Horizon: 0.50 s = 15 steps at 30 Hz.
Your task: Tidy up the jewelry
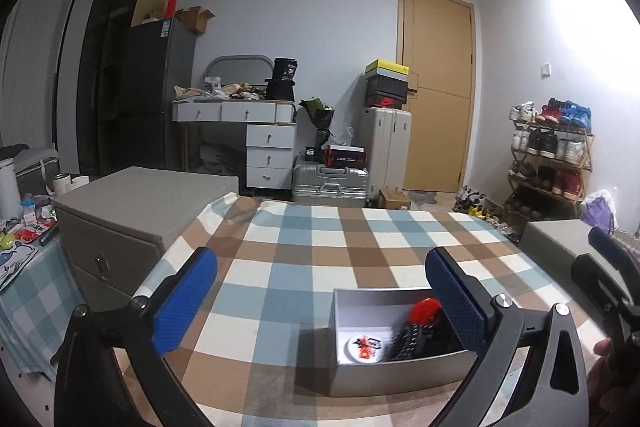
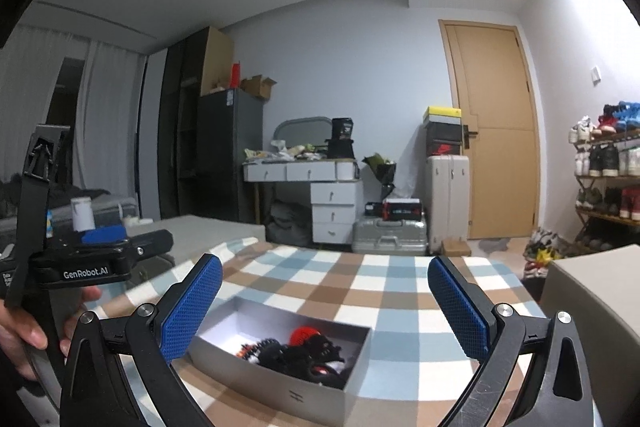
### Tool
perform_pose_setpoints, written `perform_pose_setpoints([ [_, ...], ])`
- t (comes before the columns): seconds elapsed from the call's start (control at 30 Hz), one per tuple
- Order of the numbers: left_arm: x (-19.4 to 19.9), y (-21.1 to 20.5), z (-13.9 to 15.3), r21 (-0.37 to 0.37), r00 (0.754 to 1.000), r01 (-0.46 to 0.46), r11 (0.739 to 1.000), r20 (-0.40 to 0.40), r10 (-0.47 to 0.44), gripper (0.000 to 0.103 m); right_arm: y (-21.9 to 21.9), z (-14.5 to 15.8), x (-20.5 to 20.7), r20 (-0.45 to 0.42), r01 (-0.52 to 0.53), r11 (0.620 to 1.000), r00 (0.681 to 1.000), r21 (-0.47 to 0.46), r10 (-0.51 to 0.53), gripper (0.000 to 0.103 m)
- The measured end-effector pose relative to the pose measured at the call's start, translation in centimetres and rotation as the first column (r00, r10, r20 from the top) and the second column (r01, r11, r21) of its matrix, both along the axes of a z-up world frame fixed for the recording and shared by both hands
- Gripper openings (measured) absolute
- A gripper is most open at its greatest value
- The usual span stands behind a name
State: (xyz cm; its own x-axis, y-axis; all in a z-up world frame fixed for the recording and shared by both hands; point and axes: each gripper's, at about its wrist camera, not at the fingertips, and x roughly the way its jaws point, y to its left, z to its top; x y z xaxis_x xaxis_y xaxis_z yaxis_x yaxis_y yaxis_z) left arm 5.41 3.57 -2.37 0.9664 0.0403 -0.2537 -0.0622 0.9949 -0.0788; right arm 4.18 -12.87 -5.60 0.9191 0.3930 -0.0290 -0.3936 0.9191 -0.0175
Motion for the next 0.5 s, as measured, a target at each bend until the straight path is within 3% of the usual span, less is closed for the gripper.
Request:
perform_pose_setpoints([
  [0.2,0.2,-0.2,-1.3,0.045,1.000,-0.026,0.999,0.001,0.026,0.102,0.1,-1.6,0.5,-0.027,0.015,0.999,0.999,-0.037,-0.016,0.103],
  [0.5,0.5,-0.4,-2.4,0.045,1.000,-0.013,0.999,-0.023,0.014,0.102,0.3,-2.3,1.9,-0.123,0.012,0.998,0.992,-0.062,-0.019,0.103],
])
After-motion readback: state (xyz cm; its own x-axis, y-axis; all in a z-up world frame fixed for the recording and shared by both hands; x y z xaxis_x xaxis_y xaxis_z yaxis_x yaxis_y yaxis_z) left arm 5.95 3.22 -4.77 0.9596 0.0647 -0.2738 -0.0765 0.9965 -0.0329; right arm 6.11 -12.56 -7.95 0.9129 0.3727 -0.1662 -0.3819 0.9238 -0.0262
